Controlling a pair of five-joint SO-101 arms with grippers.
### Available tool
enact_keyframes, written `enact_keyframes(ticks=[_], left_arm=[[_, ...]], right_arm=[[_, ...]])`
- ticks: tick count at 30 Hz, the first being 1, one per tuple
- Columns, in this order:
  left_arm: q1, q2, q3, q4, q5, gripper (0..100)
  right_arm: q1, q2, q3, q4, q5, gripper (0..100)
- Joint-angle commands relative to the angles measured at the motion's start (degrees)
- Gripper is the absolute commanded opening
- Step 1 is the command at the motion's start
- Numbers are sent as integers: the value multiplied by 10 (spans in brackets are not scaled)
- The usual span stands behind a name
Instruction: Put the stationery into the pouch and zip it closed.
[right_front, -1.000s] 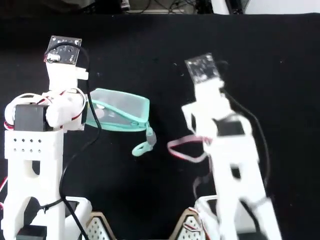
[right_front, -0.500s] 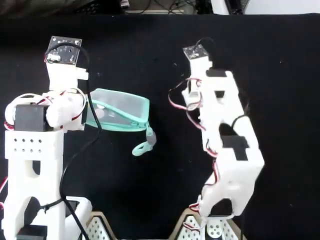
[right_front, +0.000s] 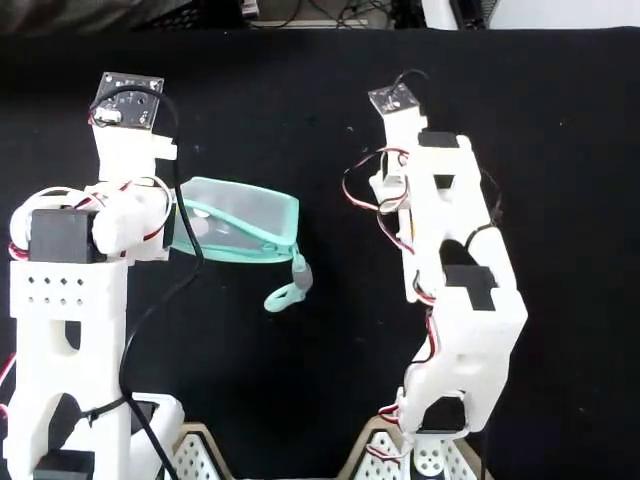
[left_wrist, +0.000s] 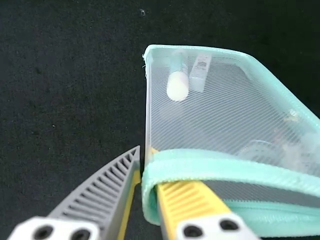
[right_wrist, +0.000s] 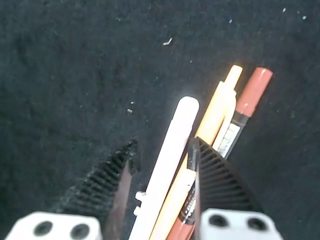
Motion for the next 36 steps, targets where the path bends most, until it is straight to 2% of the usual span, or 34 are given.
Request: enact_keyframes(ticks=[1, 7, 10, 12, 14, 21, 28, 36], left_arm=[[-5, -2, 0, -8, -5, 30], [-5, -2, 0, -4, -5, 30], [-5, -2, 0, -4, -5, 30], [-5, -2, 0, -4, -5, 30], [-5, -2, 0, -4, -5, 30], [-5, -2, 0, -4, -5, 30], [-5, -2, 13, -8, -28, 30], [-28, -2, 10, -9, -35, 30]], right_arm=[[-2, 0, -28, -16, 3, 166], [-2, 78, -87, -5, 3, 166], [-2, 122, -156, 39, 3, 165], [-2, 146, -204, 72, 3, 125], [-2, 163, -247, 106, 3, 13], [-13, 166, -284, 220, 0, 11], [-62, 128, -189, 245, 0, 11], [-93, -116, 157, 91, 10, 11]])
